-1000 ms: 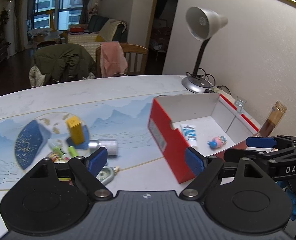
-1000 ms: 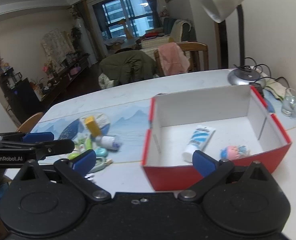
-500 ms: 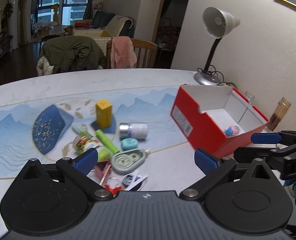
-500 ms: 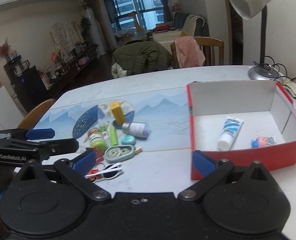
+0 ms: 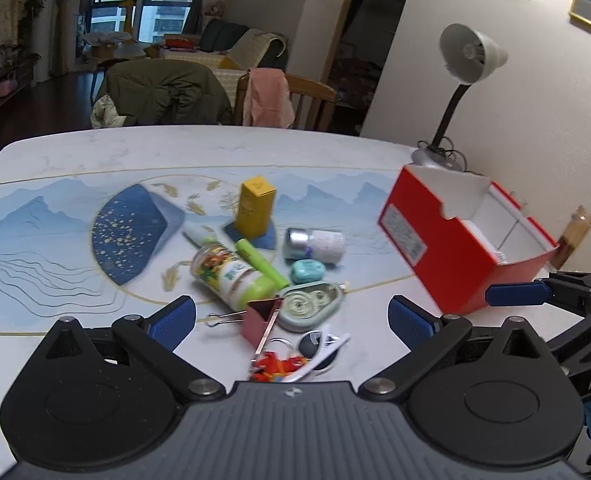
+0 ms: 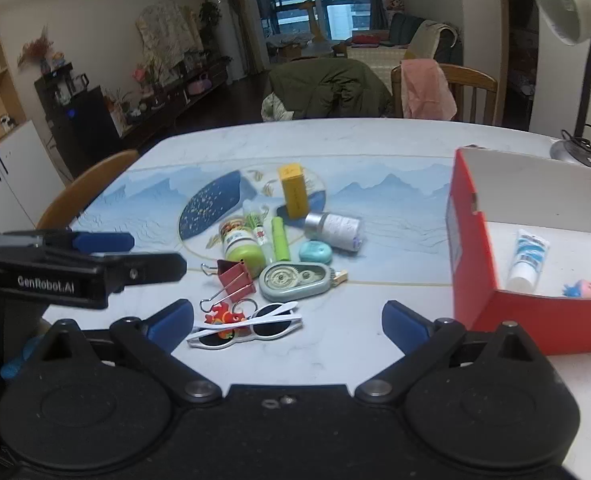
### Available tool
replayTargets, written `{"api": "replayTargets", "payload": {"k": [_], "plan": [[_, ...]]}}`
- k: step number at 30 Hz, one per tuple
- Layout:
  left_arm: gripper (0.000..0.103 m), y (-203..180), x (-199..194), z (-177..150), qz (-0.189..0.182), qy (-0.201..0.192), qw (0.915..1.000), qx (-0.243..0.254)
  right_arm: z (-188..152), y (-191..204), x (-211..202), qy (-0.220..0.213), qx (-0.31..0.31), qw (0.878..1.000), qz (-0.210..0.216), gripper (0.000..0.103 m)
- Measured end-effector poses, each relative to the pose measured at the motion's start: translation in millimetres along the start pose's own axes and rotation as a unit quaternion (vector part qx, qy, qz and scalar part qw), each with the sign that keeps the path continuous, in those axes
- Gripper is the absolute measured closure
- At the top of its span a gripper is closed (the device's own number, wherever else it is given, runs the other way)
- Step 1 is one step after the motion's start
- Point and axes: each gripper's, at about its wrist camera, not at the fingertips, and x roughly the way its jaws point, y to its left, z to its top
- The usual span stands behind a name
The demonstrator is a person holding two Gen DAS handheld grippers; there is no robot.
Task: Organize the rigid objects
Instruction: 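Withdraw both tools from the box back toward the pile, then grasp the pink binder clip with the left tool while the right tool grasps the red fish keychain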
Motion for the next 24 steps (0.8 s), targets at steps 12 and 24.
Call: {"api": "replayTargets", "payload": {"k": [12, 24], "plan": [[0.0, 22.3, 35.8, -5.5, 0.025, 0.024, 0.9994, 0.003, -5.7, 10.8, 58.4, 0.051, -0.015, 0.999, -0.006, 0.013], [0.001, 21.0, 73.4, -1.6, 0.021, 0.045, 0.9988, 0.003, 1.9, 9.5, 106.1, 0.091, 0.017, 0.995, -0.023, 0.025]]}}
